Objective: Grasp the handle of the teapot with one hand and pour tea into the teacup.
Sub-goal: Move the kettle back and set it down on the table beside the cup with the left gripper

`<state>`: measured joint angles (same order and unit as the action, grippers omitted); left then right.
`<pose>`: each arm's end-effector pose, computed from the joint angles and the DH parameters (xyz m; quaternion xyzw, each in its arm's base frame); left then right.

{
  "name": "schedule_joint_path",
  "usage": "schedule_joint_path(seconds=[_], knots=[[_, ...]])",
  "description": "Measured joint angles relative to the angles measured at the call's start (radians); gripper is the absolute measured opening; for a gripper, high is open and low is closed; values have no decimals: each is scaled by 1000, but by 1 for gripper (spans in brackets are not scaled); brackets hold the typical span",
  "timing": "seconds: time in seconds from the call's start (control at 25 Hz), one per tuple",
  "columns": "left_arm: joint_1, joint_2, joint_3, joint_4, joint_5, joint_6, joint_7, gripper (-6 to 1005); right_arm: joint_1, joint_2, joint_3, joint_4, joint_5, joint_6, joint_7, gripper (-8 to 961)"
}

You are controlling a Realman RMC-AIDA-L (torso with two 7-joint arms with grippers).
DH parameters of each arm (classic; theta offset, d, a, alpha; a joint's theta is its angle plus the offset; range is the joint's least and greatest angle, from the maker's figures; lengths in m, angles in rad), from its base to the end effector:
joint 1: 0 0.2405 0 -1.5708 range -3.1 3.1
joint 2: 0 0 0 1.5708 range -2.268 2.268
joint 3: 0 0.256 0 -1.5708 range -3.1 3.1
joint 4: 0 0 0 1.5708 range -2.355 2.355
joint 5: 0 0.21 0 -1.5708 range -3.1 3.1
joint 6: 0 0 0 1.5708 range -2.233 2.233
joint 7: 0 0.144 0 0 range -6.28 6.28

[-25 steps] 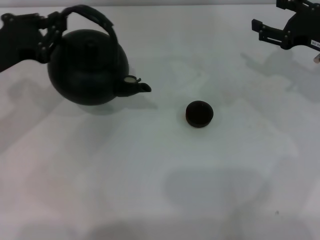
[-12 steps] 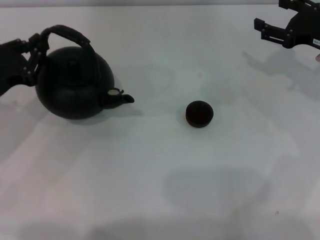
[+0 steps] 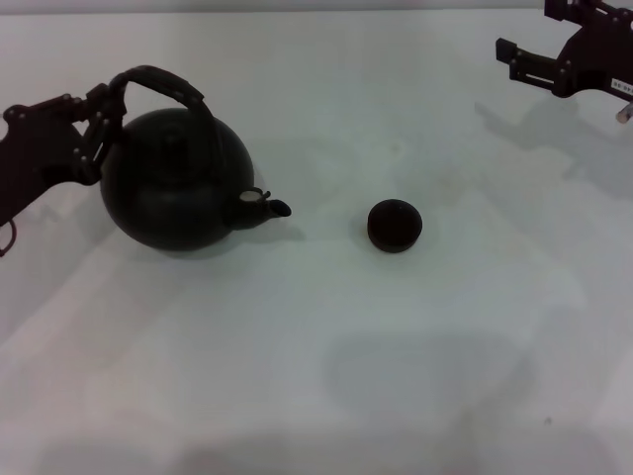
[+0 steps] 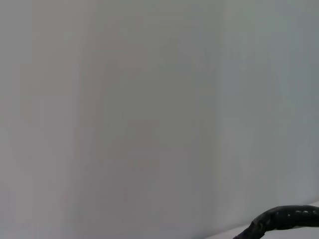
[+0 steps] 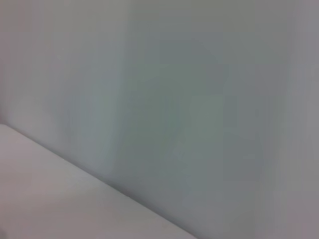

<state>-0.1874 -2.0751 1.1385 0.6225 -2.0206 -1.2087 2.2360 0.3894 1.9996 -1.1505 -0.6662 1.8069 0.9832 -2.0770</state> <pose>-0.3174 0.2965 0.0077 -0.8415 -0.2012 -0.3130 0.3918 0.2954 0.3711 0.0244 -0.8843 0.1661 0.2068 0.3843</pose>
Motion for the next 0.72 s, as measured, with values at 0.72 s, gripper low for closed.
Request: schedule_joint_path(seconds=[0.72], knots=[[-74, 1, 0, -156, -2, 14, 54, 171, 22, 7, 0, 28, 0, -16, -9, 865]])
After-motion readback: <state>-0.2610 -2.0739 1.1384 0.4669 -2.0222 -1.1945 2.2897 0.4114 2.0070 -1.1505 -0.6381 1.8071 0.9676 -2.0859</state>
